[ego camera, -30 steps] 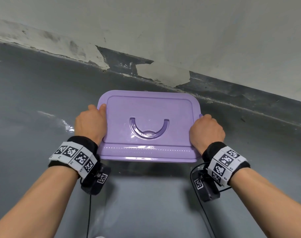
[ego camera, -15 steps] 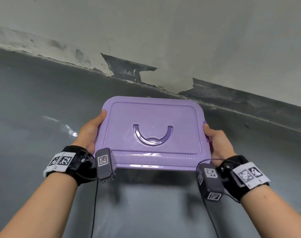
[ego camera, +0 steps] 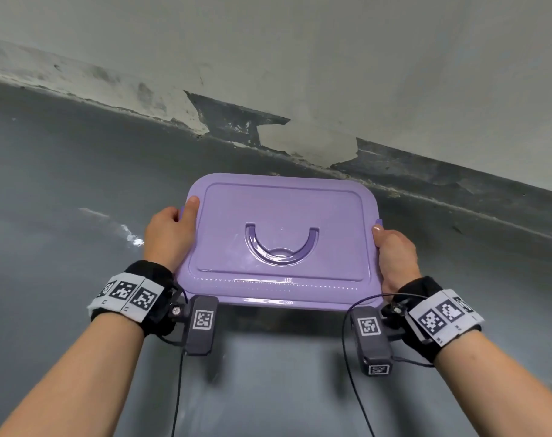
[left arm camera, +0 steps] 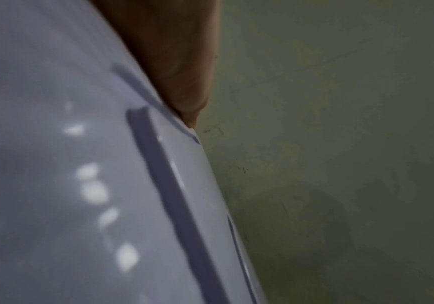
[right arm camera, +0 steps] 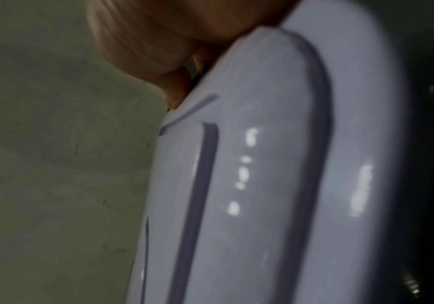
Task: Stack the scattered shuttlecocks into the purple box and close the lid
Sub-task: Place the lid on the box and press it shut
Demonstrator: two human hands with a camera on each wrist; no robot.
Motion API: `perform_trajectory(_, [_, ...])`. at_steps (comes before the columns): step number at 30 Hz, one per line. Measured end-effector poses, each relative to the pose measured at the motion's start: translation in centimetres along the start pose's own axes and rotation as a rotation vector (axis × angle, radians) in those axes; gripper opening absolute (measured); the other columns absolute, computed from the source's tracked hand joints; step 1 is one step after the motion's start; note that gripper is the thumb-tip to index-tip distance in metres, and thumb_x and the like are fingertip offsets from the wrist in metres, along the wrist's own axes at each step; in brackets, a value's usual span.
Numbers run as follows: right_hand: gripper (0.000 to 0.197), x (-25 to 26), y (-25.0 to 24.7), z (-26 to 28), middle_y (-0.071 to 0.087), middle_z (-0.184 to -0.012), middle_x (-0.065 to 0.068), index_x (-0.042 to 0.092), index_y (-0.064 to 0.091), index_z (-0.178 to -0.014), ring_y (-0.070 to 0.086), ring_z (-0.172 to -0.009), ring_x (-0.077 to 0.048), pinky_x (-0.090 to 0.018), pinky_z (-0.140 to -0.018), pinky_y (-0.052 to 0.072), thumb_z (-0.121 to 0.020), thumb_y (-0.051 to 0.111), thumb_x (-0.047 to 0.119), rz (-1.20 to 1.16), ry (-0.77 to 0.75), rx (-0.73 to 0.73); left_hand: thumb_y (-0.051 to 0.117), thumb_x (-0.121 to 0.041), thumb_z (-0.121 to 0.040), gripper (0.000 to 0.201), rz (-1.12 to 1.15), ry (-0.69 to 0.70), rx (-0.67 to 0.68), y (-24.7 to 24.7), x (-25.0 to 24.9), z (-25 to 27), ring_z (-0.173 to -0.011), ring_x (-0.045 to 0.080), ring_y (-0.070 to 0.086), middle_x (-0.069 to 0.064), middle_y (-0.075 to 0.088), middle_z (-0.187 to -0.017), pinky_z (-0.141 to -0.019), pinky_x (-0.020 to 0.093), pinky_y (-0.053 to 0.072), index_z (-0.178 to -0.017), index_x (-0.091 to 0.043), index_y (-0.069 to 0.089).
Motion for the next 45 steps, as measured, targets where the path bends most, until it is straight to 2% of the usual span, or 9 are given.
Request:
perform_trajectory(7, [0.033,1.0,-0.2,-0.2,0.052,-0.092,-0.009,0.004,0.052,-0.094,0.044,-0.087,-0.027,-0.03,-0.074,0.029,-0.1,0.035,0.032,0.228,-0.137,-0.111,0.027,-0.054,-0.098,0.057,0.136,-0.13,0.078,0.7,0.0,-0.1,-0.082,0.026,0.051,0.006,0.058,-0.087,-0.074,0.032,0.036,-0.087,-0.007,0.056])
perform_trajectory(12, [0.037,0.4,-0.5,-0.6,0.054,-0.097,-0.01,0.005,0.056,-0.094,0.046,-0.088,-0.028,-0.031,-0.074,0.029,-0.097,0.04,0.039,0.209,-0.124,-0.098,0.038,-0.042,-0.099,0.055,0.829,-0.536,0.131,1.9,3.0,1.1,-0.046,0.017,0.05,-0.003,0.051,-0.041,-0.055,0.027,0.04,-0.053,-0.016,0.054])
perform_trajectory(16, [0.039,0.2,-0.7,-0.5,0.055,-0.095,-0.009,0.005,0.059,-0.095,0.047,-0.086,-0.027,-0.033,-0.074,0.031,-0.095,0.043,0.041,0.131,-0.107,-0.091,0.055,-0.022,-0.091,0.015,0.804,-0.41,0.347,2.3,2.0,1.5,-0.06,0.015,0.06,0.0,0.062,-0.068,-0.07,0.03,0.048,-0.083,-0.013,0.064])
perform_trajectory(20, [0.039,-0.3,-0.3,-0.5,0.063,-0.091,-0.005,0.015,0.064,-0.078,0.057,-0.086,-0.028,-0.041,-0.083,0.045,-0.078,0.049,0.051,-0.02,-0.037,-0.057,0.058,-0.022,-0.091,0.034,0.777,-0.404,0.394,2.1,1.9,2.0,-0.098,0.023,0.062,0.008,0.065,-0.115,-0.092,0.034,0.049,-0.121,-0.008,0.062])
perform_trajectory(25, [0.024,-1.3,-0.2,-0.4,0.04,-0.061,-0.006,0.02,0.036,-0.052,0.038,-0.068,-0.026,-0.036,-0.065,0.034,-0.073,0.044,0.027,-0.267,0.058,-0.033,0.06,-0.046,-0.086,0.022,0.614,-0.294,0.355,1.9,2.6,2.0,-0.096,0.018,0.067,-0.003,0.073,-0.103,-0.09,0.035,0.048,-0.084,-0.032,0.077])
perform_trajectory(29, [0.034,-1.6,0.1,-0.2,0.048,-0.046,0.001,0.016,0.039,-0.052,0.044,-0.051,-0.019,-0.025,-0.056,0.039,-0.085,0.044,0.01,-0.411,0.088,0.021,0.056,-0.053,-0.088,0.053,0.414,-0.204,0.186,1.2,2.5,1.6,-0.088,0.025,0.063,0.01,0.068,-0.104,-0.086,0.042,0.048,-0.105,-0.003,0.063])
perform_trajectory(36, [0.021,-0.9,-2.6,-1.4,0.058,-0.08,-0.012,0.007,0.059,-0.069,0.055,-0.079,-0.029,-0.042,-0.074,0.047,-0.055,0.059,0.023,-0.331,0.026,0.0,0.055,-0.054,-0.088,0.054,0.382,-0.123,0.185,2.6,-0.8,0.9,-0.073,0.022,0.051,0.012,0.055,-0.083,-0.067,0.036,0.045,-0.088,0.0,0.052])
perform_trajectory(38, [0.016,0.0,-4.3,-2.2,0.06,-0.08,-0.011,0.009,0.06,-0.068,0.056,-0.082,-0.029,-0.045,-0.077,0.049,-0.057,0.059,0.021,-0.338,-0.02,-0.042,0.06,-0.043,-0.089,0.039,0.397,-0.067,0.184,3.6,-3.4,0.8,-0.069,0.018,0.05,0.004,0.057,-0.081,-0.058,0.029,0.04,-0.088,-0.004,0.055])
perform_trajectory(45, [0.029,0.7,-11.4,-4.7,0.068,-0.106,-0.009,0.009,0.063,-0.117,0.063,-0.099,-0.028,-0.045,-0.094,0.05,-0.089,0.055,0.009,-0.227,-0.114,-0.254,0.064,-0.01,-0.088,0.038,0.527,0.075,0.295,10.4,-10.1,2.5,-0.092,0.012,0.064,0.001,0.066,-0.108,-0.078,0.021,0.05,-0.125,-0.011,0.056])
Point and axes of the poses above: each hand's wrist, its own z-axis away from the middle knuckle, its own y-axis out of the palm, x = y × z, the point moved 8 cm from there along -z, towards the middle knuckle
